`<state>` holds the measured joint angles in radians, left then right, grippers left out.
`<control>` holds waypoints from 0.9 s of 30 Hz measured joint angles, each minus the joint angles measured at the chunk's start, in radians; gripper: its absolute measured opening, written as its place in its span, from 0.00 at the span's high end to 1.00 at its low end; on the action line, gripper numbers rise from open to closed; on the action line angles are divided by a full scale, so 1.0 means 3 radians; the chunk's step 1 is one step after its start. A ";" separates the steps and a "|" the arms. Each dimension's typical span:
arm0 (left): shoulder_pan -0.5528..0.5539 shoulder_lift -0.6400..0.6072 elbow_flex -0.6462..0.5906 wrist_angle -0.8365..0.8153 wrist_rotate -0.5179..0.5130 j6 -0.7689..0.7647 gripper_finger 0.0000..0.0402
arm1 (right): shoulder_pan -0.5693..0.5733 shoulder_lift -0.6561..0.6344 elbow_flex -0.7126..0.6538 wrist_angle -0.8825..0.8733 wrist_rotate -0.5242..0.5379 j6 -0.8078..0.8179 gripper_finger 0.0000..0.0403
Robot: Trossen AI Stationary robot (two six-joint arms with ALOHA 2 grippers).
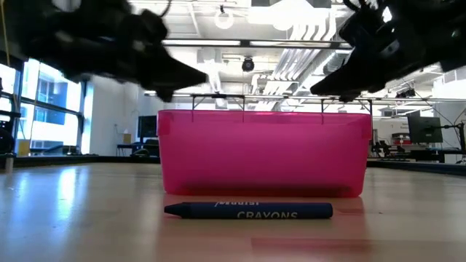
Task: Sort crayons/erasers/pens/pencils in bins
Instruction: Put the blue crayon into the green bin
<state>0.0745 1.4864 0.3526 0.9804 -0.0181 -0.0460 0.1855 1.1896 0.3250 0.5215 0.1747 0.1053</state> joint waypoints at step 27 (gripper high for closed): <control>-0.0320 -0.0051 -0.1036 0.1413 -0.0339 -0.0071 1.00 | 0.1871 0.2116 0.2796 -0.2214 0.1012 0.1860 0.97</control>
<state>-0.0216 1.4712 0.0418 1.4044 -0.1198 -0.0674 0.7467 1.8244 1.1640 -0.1427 0.4783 0.6634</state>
